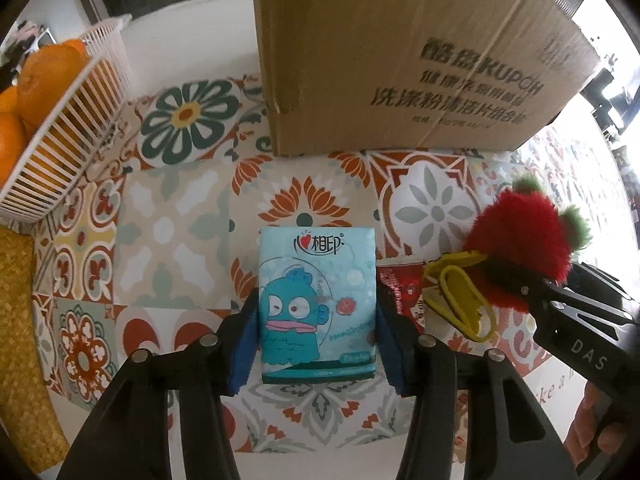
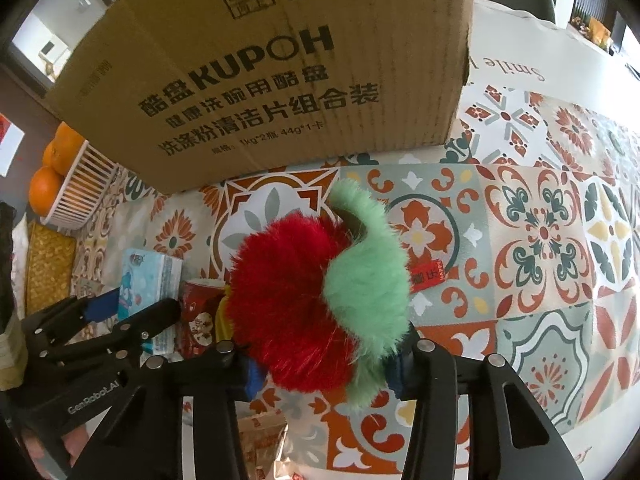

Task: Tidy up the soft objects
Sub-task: 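Close the left tool on the tissue pack while the right tool grasps the pompom, then carry the tissue pack in the left tool while the right tool carries the pompom to the box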

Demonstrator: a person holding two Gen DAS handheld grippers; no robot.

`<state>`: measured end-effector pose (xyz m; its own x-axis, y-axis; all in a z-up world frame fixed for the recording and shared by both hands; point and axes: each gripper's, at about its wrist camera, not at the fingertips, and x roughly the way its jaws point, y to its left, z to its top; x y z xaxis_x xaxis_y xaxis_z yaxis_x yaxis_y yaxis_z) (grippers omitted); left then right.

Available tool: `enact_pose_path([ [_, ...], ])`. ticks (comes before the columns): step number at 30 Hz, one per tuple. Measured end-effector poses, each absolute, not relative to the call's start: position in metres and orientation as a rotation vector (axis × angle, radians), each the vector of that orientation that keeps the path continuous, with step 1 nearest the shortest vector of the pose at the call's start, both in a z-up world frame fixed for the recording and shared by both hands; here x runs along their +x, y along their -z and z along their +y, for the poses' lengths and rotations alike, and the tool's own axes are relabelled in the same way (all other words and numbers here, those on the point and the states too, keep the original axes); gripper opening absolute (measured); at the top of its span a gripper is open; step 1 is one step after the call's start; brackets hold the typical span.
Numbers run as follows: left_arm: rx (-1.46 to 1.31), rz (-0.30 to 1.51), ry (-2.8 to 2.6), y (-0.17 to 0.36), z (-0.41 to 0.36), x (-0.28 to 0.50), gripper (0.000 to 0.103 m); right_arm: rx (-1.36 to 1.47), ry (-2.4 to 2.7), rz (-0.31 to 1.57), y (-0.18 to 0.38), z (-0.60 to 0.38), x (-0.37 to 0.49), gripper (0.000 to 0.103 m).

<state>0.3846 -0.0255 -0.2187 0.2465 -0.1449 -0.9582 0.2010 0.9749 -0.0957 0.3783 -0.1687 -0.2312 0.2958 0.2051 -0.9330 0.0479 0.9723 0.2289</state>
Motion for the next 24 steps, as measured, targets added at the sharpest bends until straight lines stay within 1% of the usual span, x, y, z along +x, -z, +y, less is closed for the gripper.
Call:
enact_pose_path([
  [7,0.047,1.226,0.244,0.188,-0.031,0.366,0.052,0.261,-0.118,1.214,0.212,-0.182,0.366,0.046],
  [24,0.031,1.057,0.263,0.113,-0.030,0.338,0.052,0.252,-0.119,1.051,0.129,-0.199,0.336,0.046],
])
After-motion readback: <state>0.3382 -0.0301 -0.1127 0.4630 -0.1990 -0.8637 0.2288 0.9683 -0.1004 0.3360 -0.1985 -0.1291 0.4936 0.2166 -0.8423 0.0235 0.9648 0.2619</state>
